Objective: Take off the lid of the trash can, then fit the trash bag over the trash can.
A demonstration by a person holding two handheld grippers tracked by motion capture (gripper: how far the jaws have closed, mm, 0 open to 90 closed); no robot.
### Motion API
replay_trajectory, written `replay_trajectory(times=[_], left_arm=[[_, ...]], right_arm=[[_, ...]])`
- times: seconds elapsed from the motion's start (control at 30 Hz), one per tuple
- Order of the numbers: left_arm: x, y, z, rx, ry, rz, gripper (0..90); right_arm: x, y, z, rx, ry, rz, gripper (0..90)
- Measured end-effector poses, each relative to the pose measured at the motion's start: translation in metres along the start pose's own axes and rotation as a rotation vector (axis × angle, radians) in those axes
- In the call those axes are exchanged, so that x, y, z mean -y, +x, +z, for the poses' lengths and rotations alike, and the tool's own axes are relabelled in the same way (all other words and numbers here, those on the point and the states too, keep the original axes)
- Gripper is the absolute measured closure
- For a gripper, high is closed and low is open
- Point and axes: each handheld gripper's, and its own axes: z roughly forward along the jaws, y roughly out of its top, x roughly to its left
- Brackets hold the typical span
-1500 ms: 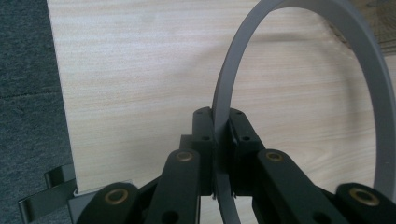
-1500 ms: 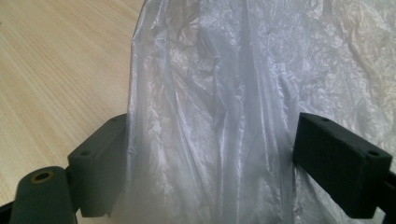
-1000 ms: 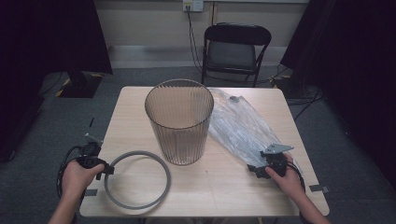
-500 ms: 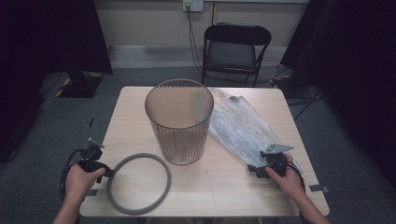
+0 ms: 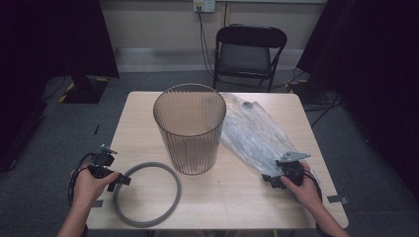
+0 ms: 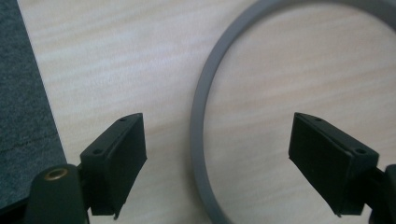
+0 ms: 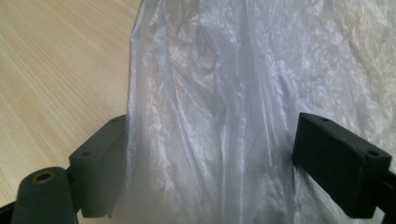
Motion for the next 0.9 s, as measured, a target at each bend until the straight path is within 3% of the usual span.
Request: replay_trajectory(times=[0.03,0.1,0.23,0.37,0.57,0.8,0.9], left_arm=[[0.000,-0.001,0.000,0.002,0.001,0.005,18.6],[-0.001,-0.003,0.000,0.000,0.004,0.022,18.6],[-0.003,-0.006,-0.002,-0.015,0.021,0.030,18.6],[-0.005,-0.009,-0.007,-0.019,0.047,0.036,18.6],[-0.006,-0.012,-0.009,-0.011,0.056,0.057,18.6],[-0.008,-0.012,-0.009,-0.017,0.071,0.061,18.8],[-0.008,-0.011,-0.008,-0.021,0.075,0.063,18.8]], right_arm=[[-0.002,0.000,-0.001,-0.006,0.019,0.005,14.7],[-0.005,0.000,-0.004,-0.046,0.009,0.019,14.6],[-0.016,0.002,-0.015,-0.073,0.011,0.026,14.7],[-0.033,-0.003,-0.031,-0.042,0.013,0.009,14.6],[-0.048,-0.018,-0.033,0.007,0.146,0.001,14.8],[-0.051,-0.032,-0.016,0.018,0.377,0.015,15.8],[-0.058,-0.035,-0.011,0.023,0.431,0.001,15.5]])
